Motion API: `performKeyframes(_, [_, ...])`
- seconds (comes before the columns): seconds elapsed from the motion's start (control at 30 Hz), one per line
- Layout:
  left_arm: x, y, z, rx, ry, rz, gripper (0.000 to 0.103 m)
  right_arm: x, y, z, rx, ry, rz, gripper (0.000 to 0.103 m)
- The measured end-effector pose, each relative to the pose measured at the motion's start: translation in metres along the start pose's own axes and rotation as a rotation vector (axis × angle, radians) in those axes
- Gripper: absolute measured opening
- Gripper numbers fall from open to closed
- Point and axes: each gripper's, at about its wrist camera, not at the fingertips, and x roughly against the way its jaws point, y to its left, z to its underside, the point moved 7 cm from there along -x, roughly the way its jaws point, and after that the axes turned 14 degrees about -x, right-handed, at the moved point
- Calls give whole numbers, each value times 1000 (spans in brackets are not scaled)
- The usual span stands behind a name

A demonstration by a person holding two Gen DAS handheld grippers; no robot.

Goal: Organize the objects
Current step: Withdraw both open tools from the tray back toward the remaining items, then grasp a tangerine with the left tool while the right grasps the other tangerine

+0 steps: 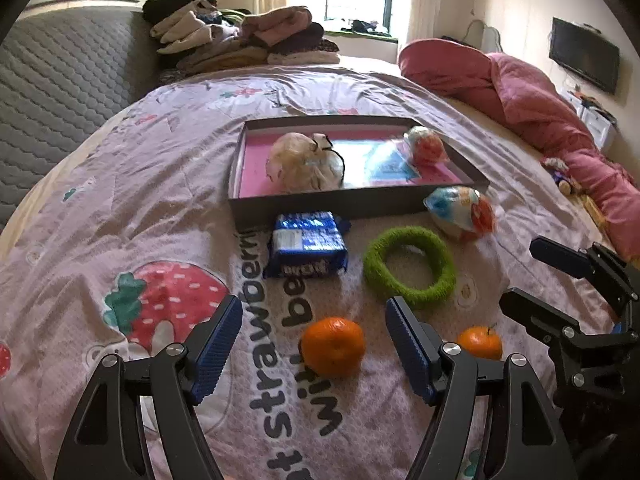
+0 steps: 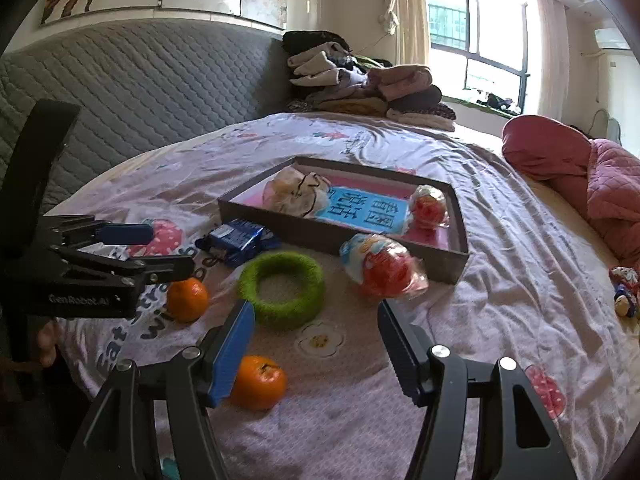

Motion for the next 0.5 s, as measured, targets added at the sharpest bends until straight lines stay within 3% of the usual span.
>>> performKeyframes(0.5, [-7,-14,18,-10,44,4,75,2,7,25,14,51,-20,64])
